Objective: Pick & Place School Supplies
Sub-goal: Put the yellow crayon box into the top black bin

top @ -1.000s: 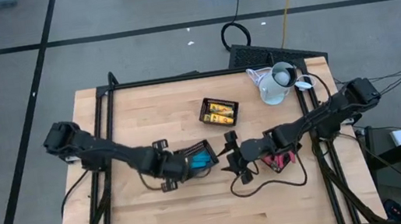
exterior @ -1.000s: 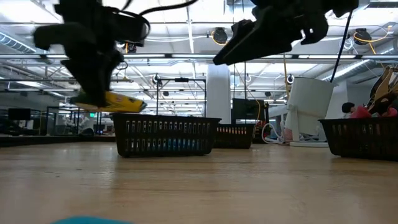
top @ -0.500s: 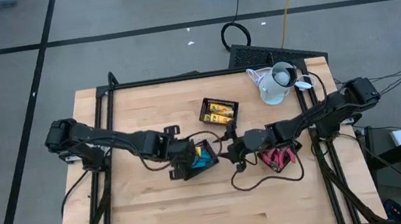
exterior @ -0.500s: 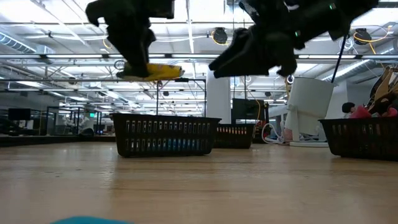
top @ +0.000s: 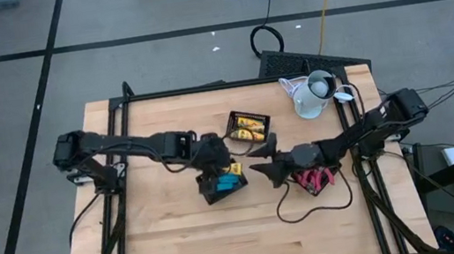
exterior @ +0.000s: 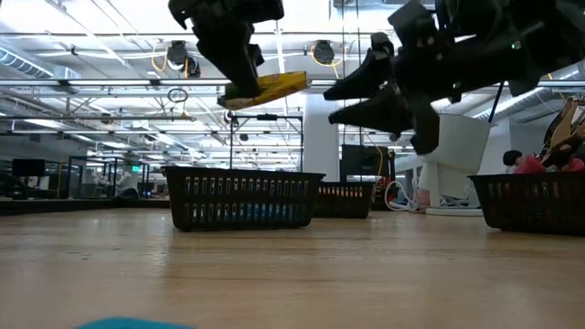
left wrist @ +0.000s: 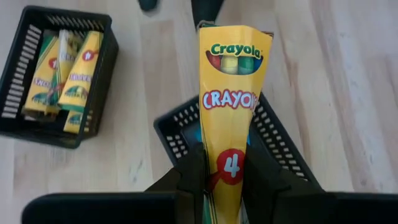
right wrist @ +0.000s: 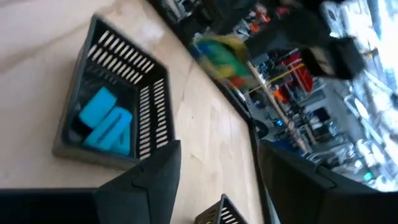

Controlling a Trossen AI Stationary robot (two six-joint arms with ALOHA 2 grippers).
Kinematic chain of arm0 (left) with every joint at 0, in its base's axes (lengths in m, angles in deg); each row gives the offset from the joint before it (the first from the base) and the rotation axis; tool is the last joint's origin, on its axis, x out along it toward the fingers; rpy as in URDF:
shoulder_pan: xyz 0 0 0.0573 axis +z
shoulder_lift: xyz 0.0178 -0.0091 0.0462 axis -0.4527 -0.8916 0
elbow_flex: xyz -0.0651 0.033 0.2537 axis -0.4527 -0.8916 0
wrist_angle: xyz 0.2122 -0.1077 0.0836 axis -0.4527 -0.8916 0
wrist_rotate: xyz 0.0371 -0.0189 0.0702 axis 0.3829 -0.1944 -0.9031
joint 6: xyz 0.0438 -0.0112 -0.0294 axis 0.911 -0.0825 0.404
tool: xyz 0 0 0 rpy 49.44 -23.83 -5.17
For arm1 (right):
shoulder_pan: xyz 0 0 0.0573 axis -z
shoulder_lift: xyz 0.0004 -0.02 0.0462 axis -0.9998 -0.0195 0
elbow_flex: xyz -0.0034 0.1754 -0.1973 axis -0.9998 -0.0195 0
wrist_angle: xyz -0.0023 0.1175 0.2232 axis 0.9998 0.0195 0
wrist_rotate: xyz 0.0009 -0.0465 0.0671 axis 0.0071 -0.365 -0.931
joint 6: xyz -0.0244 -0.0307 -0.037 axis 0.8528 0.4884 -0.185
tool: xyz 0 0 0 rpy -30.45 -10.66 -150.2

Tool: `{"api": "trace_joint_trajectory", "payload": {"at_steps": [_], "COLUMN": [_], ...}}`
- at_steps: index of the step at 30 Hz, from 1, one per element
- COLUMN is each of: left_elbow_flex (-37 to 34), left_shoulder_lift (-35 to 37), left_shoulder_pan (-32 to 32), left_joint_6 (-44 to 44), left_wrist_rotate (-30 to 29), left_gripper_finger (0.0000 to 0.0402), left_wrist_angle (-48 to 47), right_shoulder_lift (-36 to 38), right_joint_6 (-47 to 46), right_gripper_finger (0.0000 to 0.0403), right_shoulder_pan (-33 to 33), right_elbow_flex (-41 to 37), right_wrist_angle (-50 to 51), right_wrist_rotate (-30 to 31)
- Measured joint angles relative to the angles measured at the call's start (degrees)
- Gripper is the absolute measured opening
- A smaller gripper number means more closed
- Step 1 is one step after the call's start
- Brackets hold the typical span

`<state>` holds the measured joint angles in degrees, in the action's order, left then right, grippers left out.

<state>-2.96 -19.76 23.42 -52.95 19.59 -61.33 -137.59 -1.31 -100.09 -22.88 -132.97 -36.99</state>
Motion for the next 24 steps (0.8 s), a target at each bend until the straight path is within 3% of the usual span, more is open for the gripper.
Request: {"api": "trace_joint_trajectory", "payload": {"at_steps": [9, 13, 16, 24], "left_elbow_flex": [-0.04, -0.09, -0.09, -0.09], "left_shoulder_lift": [0.00, 0.00, 0.00, -0.01], "left_shoulder_pan": [4.11, 5.04, 5.77, 8.10], "left_joint_6": [2.16, 2.95, 3.19, 4.57], "left_wrist_rotate": [4.95, 5.24, 5.34, 5.27], "left_gripper_finger": [0.0071, 0.0071, 0.0071, 0.0071], "left_wrist_angle": [0.61, -0.42, -1.96, -3.40], "right_shoulder_lift": [-14.07, -19.21, -19.91, -19.32], "right_joint_6": [20.72, 27.62, 31.76, 32.47], "right_gripper_finger": [0.0183, 0.0183, 0.0183, 0.0183], "right_shoulder_pan": [0.31, 0.84, 1.51, 1.85], "right_elbow_flex": [0.28, 1.43, 1.44, 1.54], "right_wrist_angle": [-19.39, -27.69, -30.13, -31.73], "right_wrist_rotate": [1.71, 5.48, 8.08, 6.13]}}
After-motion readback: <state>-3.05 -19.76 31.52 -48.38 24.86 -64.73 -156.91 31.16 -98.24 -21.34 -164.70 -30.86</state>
